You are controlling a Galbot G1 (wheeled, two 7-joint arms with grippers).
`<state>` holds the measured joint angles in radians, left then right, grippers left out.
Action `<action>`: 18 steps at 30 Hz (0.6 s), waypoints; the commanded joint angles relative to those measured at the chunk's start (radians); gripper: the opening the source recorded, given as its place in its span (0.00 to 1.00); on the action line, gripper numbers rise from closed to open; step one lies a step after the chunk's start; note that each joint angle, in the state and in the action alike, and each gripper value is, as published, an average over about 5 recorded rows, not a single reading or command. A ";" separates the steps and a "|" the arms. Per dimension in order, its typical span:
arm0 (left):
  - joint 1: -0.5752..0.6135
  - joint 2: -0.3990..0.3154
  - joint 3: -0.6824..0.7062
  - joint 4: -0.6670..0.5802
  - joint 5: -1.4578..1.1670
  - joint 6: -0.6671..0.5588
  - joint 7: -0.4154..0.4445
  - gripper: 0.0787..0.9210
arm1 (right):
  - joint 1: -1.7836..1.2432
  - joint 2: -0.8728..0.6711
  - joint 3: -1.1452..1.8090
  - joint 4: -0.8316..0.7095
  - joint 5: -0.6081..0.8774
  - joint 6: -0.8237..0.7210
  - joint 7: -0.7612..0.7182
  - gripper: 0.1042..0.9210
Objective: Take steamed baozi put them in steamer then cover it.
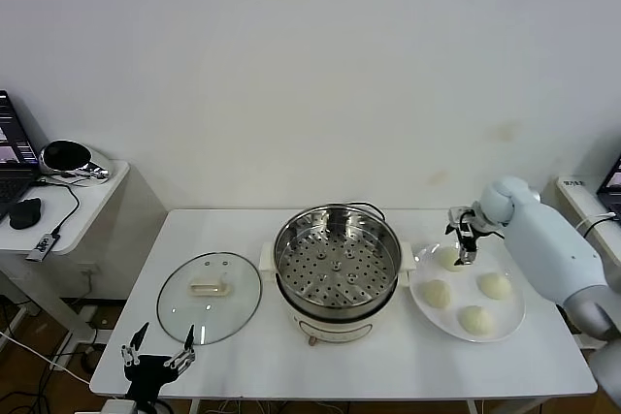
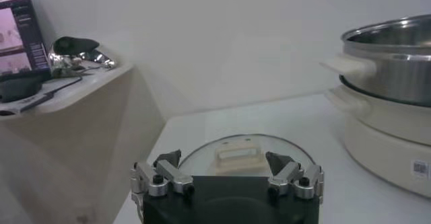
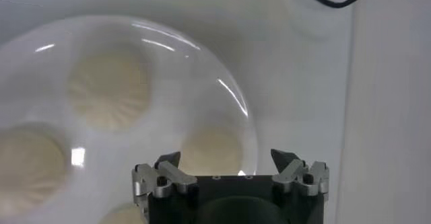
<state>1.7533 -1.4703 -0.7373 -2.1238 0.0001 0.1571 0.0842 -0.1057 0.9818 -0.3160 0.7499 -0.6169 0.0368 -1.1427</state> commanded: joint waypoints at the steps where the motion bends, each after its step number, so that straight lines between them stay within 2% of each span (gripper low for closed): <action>1: 0.002 0.001 -0.001 0.002 0.003 -0.001 -0.001 0.88 | 0.008 0.038 0.007 -0.076 -0.050 0.016 0.002 0.88; 16: -0.011 -0.002 0.001 0.021 0.002 -0.002 -0.001 0.88 | 0.009 0.068 0.019 -0.129 -0.059 0.016 0.041 0.88; 18: -0.013 -0.003 0.002 0.024 0.002 -0.002 -0.001 0.88 | 0.009 0.071 0.021 -0.135 -0.058 0.016 0.046 0.85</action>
<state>1.7424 -1.4728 -0.7366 -2.1042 0.0011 0.1555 0.0832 -0.0998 1.0412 -0.2992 0.6425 -0.6657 0.0510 -1.1068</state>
